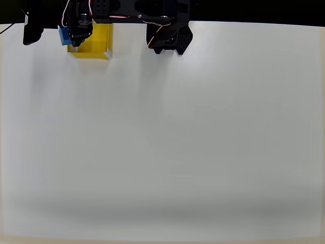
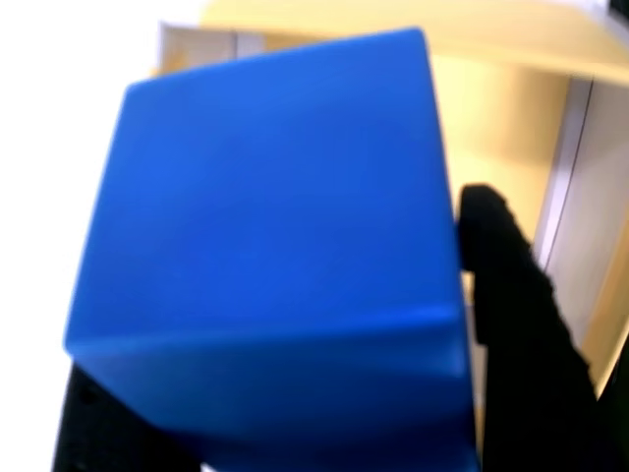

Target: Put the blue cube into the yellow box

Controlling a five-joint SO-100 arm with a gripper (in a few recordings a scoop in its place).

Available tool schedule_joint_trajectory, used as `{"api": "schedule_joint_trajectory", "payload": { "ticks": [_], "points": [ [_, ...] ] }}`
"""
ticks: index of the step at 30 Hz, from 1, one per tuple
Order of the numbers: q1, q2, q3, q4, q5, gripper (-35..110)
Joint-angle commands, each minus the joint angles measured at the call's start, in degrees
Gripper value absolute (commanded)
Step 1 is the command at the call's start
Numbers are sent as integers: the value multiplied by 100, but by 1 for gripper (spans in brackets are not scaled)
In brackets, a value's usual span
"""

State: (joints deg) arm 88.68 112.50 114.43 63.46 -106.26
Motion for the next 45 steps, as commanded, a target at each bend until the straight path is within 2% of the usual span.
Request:
{"api": "schedule_joint_trajectory", "payload": {
  "ticks": [1,10,21,25,29,35,40,45],
  "points": [
    [193,229,-9,-114,-105,6],
    [378,264,457,-220,-167,6],
    [563,158,1230,-958,-439,6],
    [624,193,1485,-1345,-422,26],
    [650,343,1758,-1679,-598,30],
    [650,536,1714,-1582,-642,30],
    [606,677,1195,-861,-756,29],
    [598,791,527,-202,-1028,35]
  ]
}}
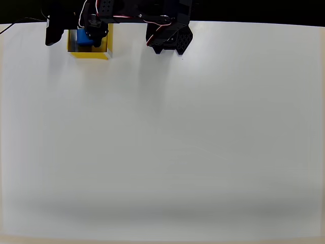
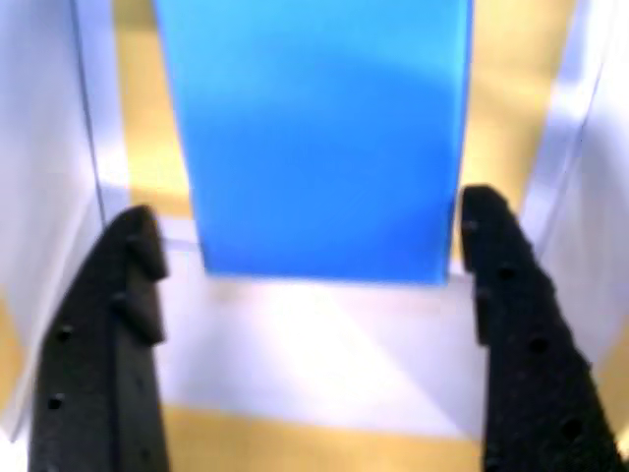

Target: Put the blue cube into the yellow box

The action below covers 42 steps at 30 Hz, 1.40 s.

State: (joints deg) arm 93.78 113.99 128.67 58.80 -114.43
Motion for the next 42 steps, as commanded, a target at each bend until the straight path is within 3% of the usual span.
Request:
{"api": "schedule_joint_trajectory", "payload": {
  "ticks": [1,9,15,22,26,36,42],
  "points": [
    [88,659,-1090,448,-255,37],
    [-26,519,-2874,1898,-853,42],
    [-940,747,-2962,1793,-343,42],
    [-3217,1784,-2268,1433,826,37],
    [-4597,2417,-1846,1283,1301,23],
    [-7901,4605,18,721,1573,4],
    [-8974,5616,1573,-105,1644,1]
  ]
}}
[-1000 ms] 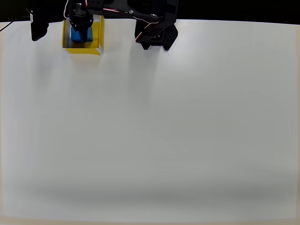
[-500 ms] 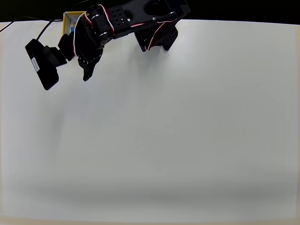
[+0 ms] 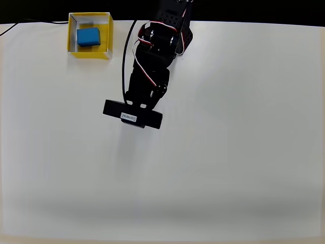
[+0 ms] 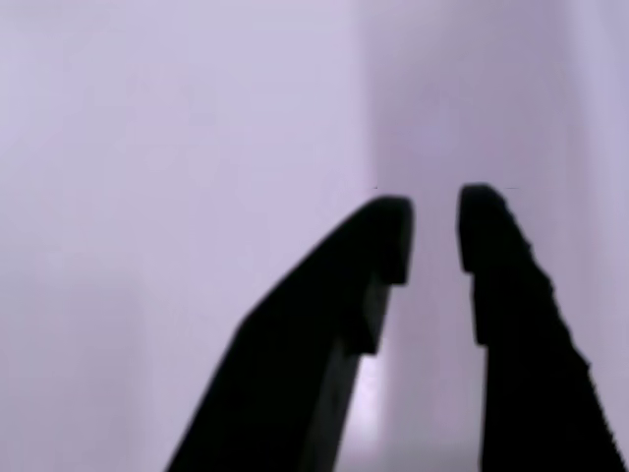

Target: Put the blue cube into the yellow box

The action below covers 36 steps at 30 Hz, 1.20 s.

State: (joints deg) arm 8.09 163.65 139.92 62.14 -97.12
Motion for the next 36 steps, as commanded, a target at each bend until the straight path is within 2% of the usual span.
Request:
{"api": "schedule_joint_trajectory", "payload": {
  "ticks": [1,7,15,19,29,31,36],
  "points": [
    [-527,844,809,-703,-105,0],
    [-1063,2039,2786,-1767,-62,0],
    [-1222,2663,3946,-1802,-62,0],
    [-1213,2769,4025,-1090,-88,0],
    [-905,2795,4025,1564,105,0],
    [-932,2795,4025,1573,396,0],
    [-870,2777,4025,1573,404,0]
  ]
}}
